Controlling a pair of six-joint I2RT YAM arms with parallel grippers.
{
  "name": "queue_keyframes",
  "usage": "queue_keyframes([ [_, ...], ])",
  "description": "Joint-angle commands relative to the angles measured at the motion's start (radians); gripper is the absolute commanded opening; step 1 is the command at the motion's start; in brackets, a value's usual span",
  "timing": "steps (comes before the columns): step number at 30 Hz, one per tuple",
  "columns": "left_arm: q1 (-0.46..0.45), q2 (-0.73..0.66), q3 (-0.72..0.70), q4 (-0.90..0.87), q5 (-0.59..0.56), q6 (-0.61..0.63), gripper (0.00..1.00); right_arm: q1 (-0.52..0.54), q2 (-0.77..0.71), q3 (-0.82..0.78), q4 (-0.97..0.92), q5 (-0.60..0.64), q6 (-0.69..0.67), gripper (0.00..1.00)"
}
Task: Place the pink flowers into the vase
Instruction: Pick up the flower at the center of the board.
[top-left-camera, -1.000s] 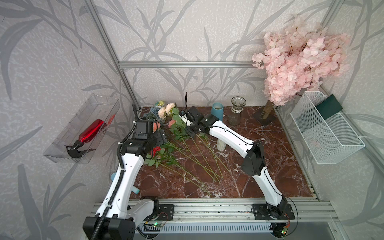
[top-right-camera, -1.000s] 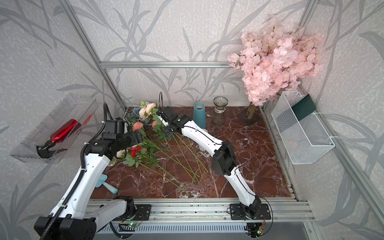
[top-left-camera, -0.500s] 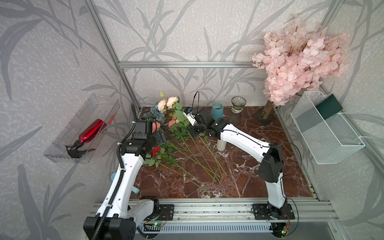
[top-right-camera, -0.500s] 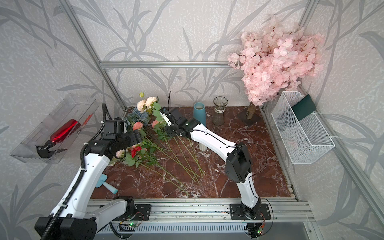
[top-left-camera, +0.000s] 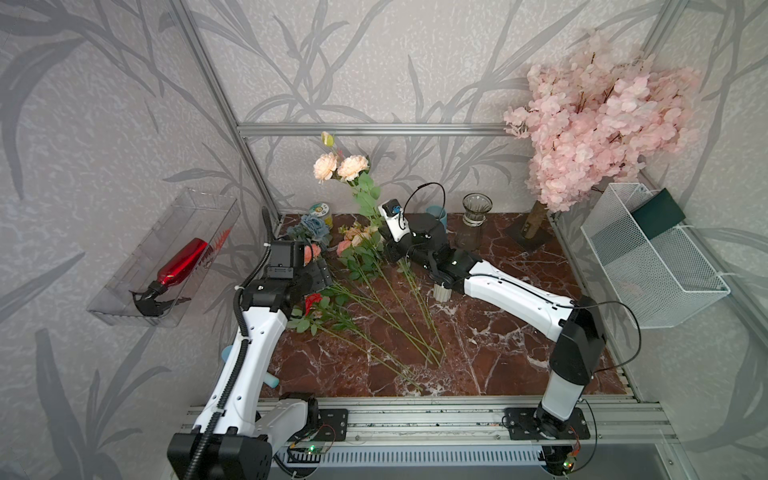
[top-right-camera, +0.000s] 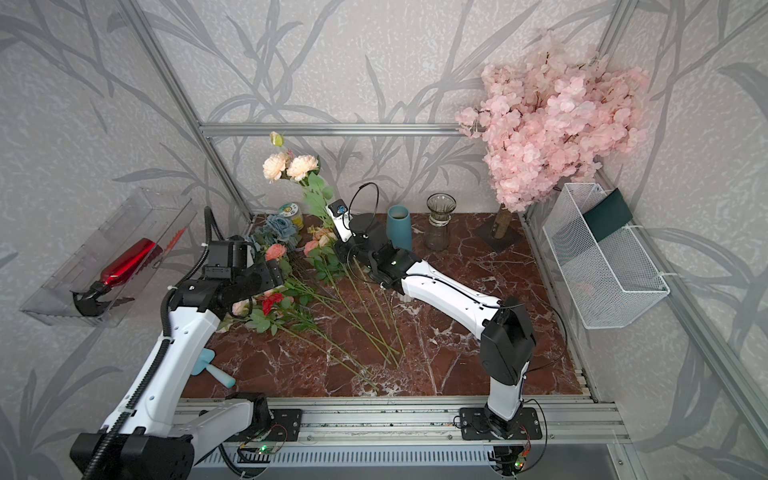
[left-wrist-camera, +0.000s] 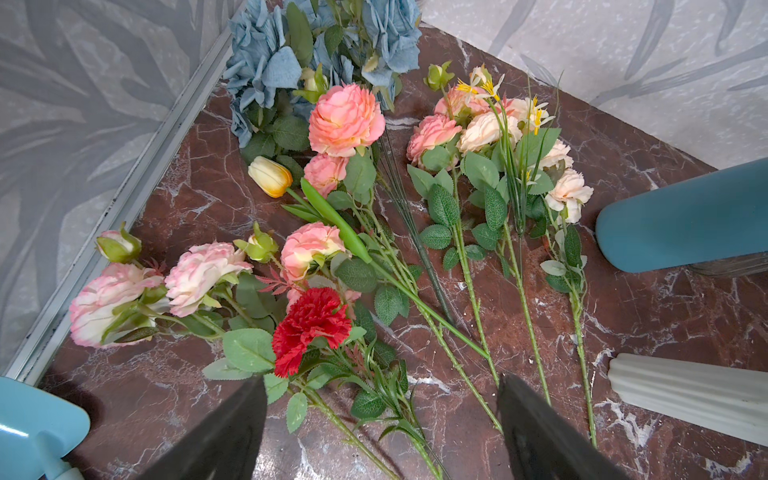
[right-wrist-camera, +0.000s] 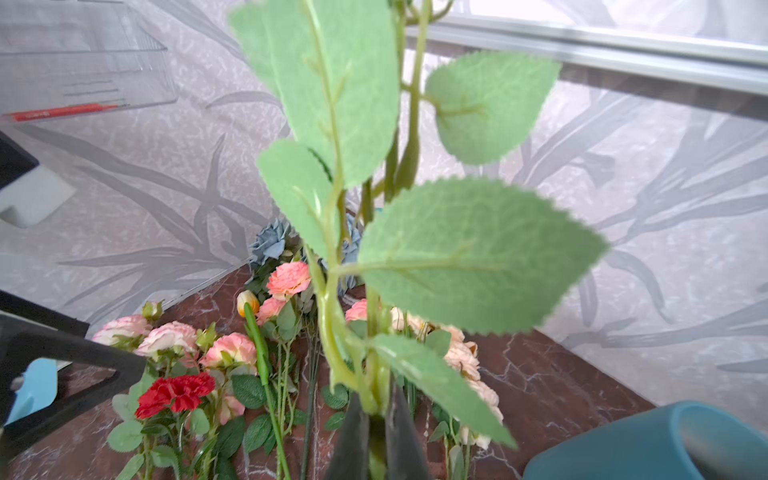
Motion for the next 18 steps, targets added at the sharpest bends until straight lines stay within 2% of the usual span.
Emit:
queue_keyframes([
  [1,0.004,-0.012,-0.011,0.007,0.002,-0.005,0.88,-0.004,-0.043,-0.036,0.217,0.072,-0.072,0.0],
  [8,0.005,-0.004,-0.011,0.009,0.02,-0.004,0.88,-0.012,-0.062,-0.077,0.312,0.076,-0.083,0.0],
  [12,0.005,0.001,-0.013,0.027,0.1,0.004,0.85,-0.012,-0.103,-0.122,0.375,0.087,-0.056,0.0],
  [15,-0.008,0.003,-0.016,0.06,0.203,0.013,0.81,-0.014,-0.136,-0.11,0.334,0.096,-0.024,0.0],
  [18,-0.059,0.011,-0.002,0.057,0.235,0.036,0.79,-0.018,-0.171,-0.085,0.239,0.08,0.003,0.0],
])
